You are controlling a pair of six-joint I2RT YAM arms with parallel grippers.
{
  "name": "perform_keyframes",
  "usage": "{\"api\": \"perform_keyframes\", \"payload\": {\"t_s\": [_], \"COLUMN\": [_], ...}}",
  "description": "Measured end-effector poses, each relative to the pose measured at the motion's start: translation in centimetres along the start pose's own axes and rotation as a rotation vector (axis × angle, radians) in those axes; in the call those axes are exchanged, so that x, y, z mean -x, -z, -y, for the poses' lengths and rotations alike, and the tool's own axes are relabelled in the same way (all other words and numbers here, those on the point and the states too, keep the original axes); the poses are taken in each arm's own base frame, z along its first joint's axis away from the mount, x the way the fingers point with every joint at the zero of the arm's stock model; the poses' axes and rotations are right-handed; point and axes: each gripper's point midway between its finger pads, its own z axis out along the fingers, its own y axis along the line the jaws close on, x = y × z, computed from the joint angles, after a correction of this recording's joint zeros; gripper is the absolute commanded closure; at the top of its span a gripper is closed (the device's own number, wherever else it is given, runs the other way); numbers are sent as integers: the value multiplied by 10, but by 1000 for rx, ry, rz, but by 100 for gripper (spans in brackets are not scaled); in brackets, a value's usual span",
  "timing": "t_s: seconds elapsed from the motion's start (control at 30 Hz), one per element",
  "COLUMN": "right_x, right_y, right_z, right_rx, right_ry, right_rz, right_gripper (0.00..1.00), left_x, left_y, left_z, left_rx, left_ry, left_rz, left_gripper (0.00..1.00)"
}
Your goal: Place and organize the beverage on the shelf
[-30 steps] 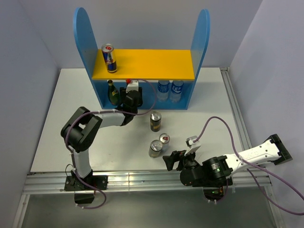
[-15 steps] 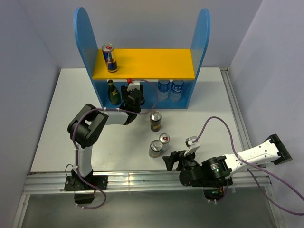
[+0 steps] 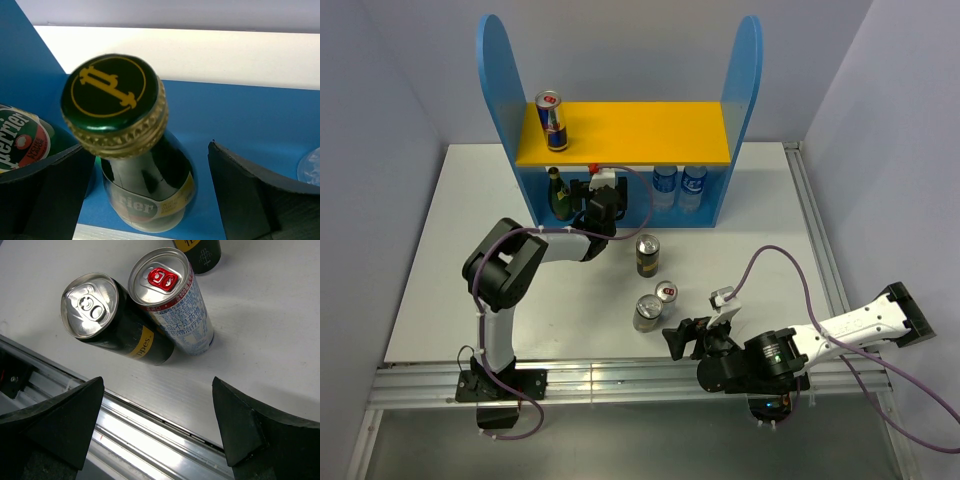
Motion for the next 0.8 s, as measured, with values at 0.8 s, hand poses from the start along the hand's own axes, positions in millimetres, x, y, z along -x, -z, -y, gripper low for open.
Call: {"api": "perform_keyframes", "payload": {"t_s": [0.8], "right_x": [-4], "right_y": [-2], "right_z": [0], "right_rx": [-19], "right_ry": [35], "right_rz": [-6], "right_gripper": [4], "left_x": [39], "left_y": [62], "left_z": [-4], "left_rx": [-108], "left_ry": [20], "left_rz": [14], "left_gripper": [1]}}
